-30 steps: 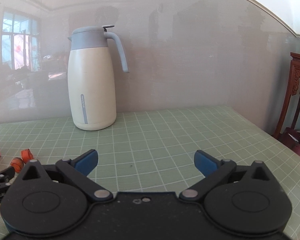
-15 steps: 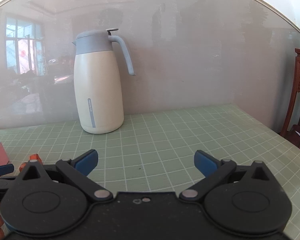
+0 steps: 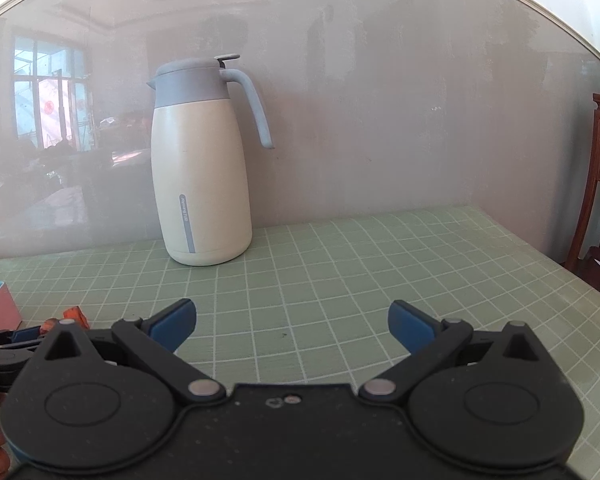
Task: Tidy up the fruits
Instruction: 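Close the left gripper on one orange piece and lift it, then carry the orange piece into the red box and open the left gripper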
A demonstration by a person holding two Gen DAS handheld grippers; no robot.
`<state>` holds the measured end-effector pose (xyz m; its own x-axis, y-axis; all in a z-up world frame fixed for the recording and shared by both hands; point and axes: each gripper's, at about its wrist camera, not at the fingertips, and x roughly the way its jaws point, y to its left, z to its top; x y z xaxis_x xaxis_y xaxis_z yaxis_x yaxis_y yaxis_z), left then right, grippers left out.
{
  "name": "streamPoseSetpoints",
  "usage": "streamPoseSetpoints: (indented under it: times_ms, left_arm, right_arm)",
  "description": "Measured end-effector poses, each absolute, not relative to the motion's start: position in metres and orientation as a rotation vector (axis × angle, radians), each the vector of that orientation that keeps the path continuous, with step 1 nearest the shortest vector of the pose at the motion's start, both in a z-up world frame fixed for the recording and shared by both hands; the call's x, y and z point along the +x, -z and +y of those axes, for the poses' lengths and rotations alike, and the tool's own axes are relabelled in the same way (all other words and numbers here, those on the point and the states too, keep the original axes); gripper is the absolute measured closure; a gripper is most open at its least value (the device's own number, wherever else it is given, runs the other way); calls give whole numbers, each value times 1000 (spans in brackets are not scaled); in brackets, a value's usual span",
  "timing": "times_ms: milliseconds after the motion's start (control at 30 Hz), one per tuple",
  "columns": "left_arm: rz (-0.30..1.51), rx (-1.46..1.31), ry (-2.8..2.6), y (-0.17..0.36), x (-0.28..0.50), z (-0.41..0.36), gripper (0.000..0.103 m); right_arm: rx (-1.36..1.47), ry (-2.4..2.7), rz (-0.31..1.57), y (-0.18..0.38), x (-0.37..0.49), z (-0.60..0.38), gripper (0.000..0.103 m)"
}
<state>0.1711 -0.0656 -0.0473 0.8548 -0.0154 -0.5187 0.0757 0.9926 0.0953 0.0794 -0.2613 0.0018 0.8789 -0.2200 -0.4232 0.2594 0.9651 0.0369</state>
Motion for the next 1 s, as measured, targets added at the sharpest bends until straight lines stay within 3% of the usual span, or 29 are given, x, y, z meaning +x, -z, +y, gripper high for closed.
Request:
streamPoseSetpoints:
  times_ms: [500, 1000]
  left_arm:
    - [421, 69, 19, 10, 133, -37, 73]
    - [396, -2, -217, -8, 96, 60, 73]
  right_arm:
    - [79, 245, 417, -4, 76, -254, 0]
    - [40, 185, 422, -4, 87, -216, 0]
